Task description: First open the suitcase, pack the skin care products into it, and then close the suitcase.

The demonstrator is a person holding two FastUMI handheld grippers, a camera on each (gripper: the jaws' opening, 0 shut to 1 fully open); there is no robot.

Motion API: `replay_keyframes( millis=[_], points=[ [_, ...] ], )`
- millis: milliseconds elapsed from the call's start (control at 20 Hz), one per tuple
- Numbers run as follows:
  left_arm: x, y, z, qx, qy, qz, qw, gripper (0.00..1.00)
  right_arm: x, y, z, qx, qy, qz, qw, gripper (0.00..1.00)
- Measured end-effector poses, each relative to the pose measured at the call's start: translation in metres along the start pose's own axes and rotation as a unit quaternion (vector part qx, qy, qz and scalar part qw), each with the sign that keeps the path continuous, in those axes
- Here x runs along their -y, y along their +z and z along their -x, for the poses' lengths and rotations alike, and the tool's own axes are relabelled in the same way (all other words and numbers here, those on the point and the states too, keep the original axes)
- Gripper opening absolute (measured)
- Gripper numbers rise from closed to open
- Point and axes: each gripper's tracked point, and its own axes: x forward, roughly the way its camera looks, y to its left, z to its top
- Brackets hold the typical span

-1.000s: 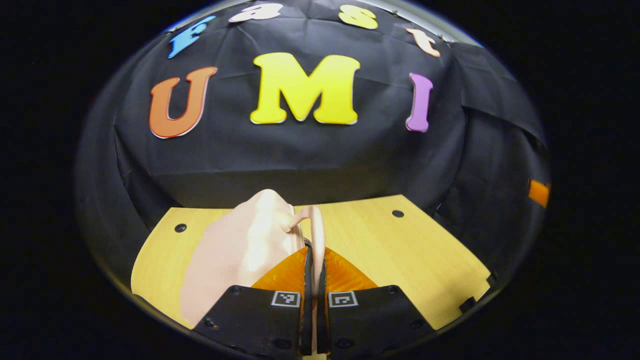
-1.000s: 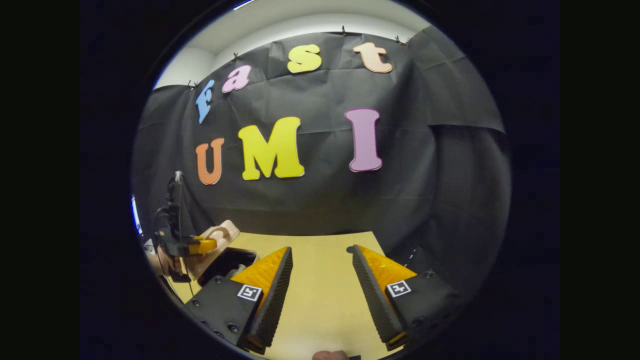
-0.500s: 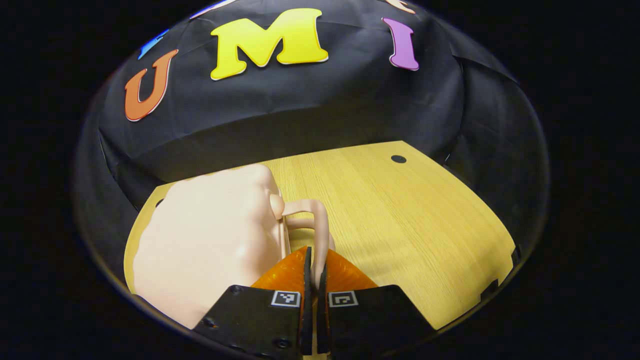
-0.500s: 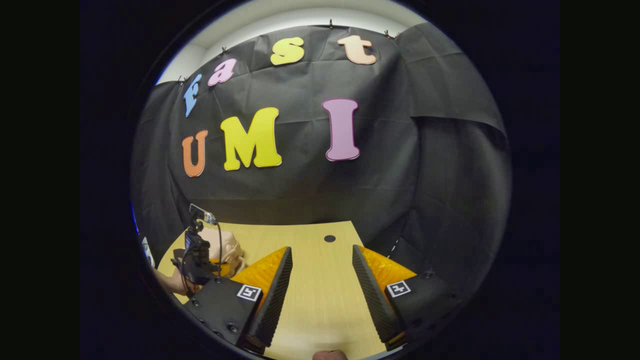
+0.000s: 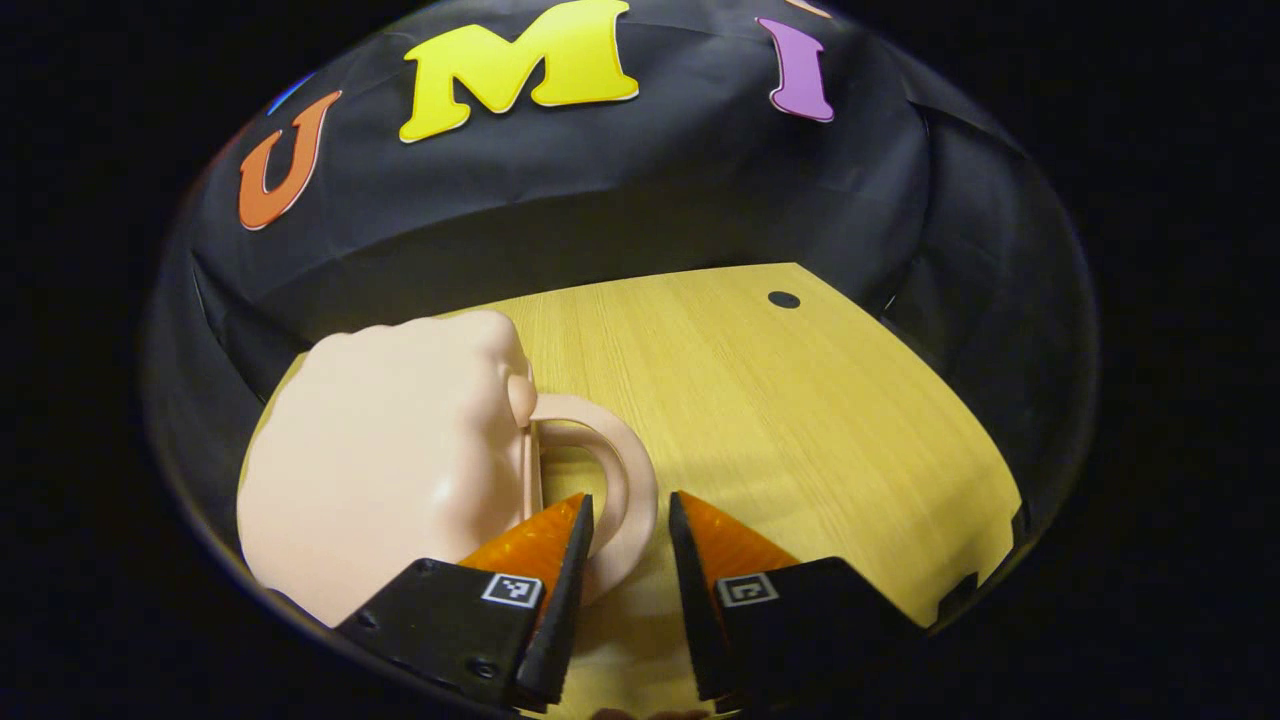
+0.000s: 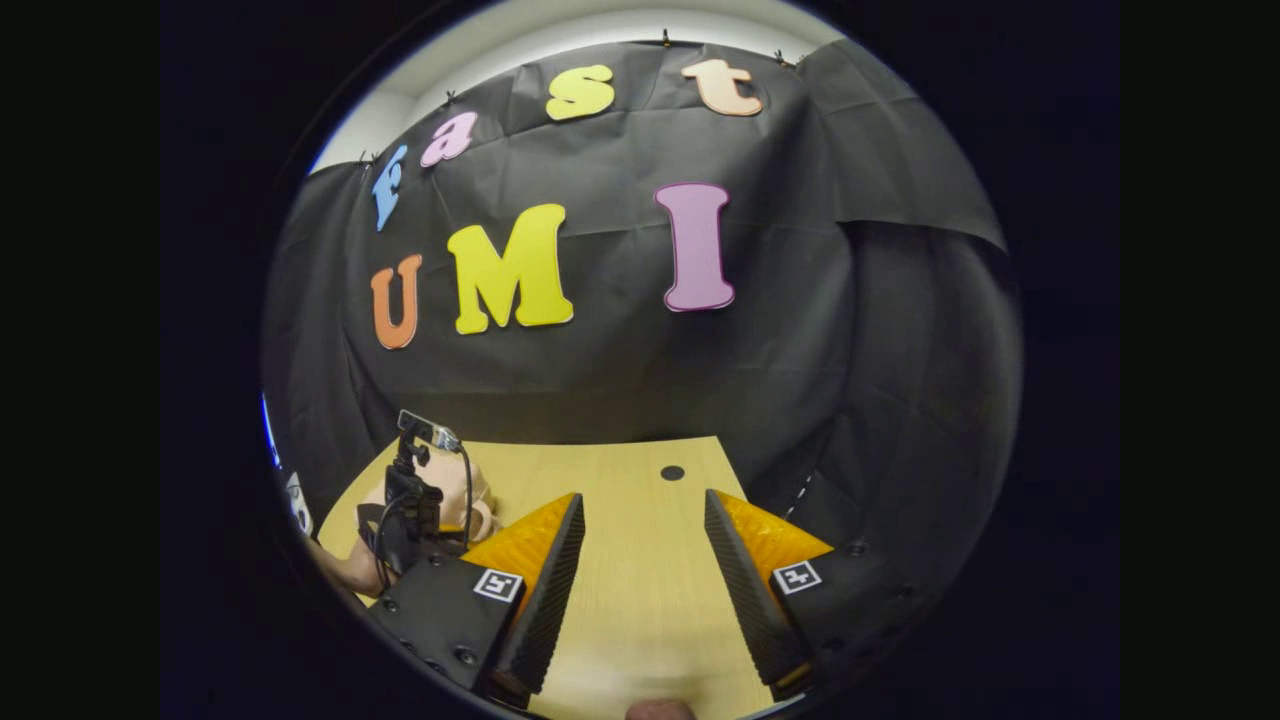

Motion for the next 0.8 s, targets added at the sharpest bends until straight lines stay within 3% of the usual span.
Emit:
replay_keyframes(
  millis=[150,200,300,400,550,650,700,800],
  points=[
    [0.001,0.014,0.034,0.029,0.01,0.033,0.999,0.87,-0.011,0.006,-0.01,0.008,0.016,0.014,1.0,0.72],
    [-0.002,0.027,0.049,0.054,0.016,0.041,0.998,0.91,-0.016,0.011,-0.013,0.015,0.018,0.016,1.0,0.73],
    [-0.013,0.066,0.081,0.123,0.028,0.05,0.991,0.92,-0.028,0.021,-0.021,0.024,0.017,0.017,0.999,0.73],
    [-0.037,0.108,0.119,0.192,0.058,0.053,0.978,0.96,-0.048,0.034,-0.024,0.041,0.026,0.023,0.999,0.73],
    [-0.059,0.159,0.178,0.269,0.07,0.067,0.958,0.99,-0.076,0.064,-0.026,0.075,0.037,0.016,0.996,0.72],
    [-0.072,0.185,0.206,0.314,0.08,0.061,0.944,0.99,-0.09,0.088,-0.025,0.103,0.034,0.015,0.994,0.73],
    [-0.079,0.199,0.22,0.338,0.082,0.057,0.936,0.99,-0.095,0.101,-0.023,0.12,0.029,0.016,0.992,0.67],
    [-0.085,0.218,0.246,0.383,0.089,0.053,0.918,0.99,-0.098,0.118,-0.021,0.149,0.0,0.023,0.989,0.73]
  ],
)
